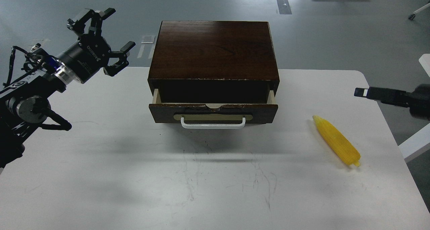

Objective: Put corn in drawer with both arms
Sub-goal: 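Lower the right gripper onto the yellow corn and grasp it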

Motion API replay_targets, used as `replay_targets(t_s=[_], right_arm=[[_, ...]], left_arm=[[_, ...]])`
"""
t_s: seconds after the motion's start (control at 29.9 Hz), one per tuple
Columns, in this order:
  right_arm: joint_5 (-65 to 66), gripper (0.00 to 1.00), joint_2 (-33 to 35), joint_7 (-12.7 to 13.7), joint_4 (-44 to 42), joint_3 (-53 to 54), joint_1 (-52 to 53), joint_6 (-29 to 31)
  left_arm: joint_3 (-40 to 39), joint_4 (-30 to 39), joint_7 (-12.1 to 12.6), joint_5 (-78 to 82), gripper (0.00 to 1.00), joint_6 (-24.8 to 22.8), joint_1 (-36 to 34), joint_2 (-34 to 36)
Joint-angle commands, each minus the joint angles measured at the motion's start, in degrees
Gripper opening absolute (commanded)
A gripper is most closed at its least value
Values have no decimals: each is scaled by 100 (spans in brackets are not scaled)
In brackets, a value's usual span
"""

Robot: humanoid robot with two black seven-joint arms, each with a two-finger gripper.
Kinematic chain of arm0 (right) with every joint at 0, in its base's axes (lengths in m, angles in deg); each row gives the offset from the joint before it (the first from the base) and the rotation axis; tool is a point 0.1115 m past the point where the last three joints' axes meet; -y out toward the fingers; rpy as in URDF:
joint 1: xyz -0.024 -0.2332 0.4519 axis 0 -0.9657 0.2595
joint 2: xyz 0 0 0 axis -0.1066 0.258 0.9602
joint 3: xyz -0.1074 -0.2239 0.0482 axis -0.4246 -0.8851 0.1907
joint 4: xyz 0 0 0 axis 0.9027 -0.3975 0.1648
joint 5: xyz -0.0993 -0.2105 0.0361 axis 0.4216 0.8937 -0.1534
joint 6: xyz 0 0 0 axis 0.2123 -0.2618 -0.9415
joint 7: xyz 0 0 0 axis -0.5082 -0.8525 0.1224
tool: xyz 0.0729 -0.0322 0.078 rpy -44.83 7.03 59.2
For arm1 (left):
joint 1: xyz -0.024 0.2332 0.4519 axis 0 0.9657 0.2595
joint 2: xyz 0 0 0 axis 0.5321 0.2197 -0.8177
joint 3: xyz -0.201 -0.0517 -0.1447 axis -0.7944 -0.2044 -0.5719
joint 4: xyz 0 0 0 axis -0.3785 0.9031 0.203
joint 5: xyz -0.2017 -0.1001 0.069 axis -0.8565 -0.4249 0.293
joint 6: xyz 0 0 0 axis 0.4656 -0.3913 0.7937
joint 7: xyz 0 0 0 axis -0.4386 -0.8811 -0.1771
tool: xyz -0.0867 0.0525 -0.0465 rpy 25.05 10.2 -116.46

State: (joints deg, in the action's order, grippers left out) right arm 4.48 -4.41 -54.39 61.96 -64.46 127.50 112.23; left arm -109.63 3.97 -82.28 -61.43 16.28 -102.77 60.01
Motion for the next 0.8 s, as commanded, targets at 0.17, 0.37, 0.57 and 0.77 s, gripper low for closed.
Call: replay_targets(t_s=[0.17, 0.37, 0.57, 0.77], right_arm=[[1134, 100, -423, 1, -140, -450, 15, -1], [1204, 100, -792, 1, -421, -660, 93, -1], [1204, 100, -1100, 1, -773, -1091, 366, -1], [1204, 100, -1504, 1, -1177, -1170, 410, -1]], left_arm=[[1, 1, 6, 0, 98, 0, 10, 21], [1, 1, 6, 0, 98, 0, 10, 13], [1, 1, -3, 0, 98, 0, 45, 13], [1, 1, -3, 9, 98, 0, 89, 13]])
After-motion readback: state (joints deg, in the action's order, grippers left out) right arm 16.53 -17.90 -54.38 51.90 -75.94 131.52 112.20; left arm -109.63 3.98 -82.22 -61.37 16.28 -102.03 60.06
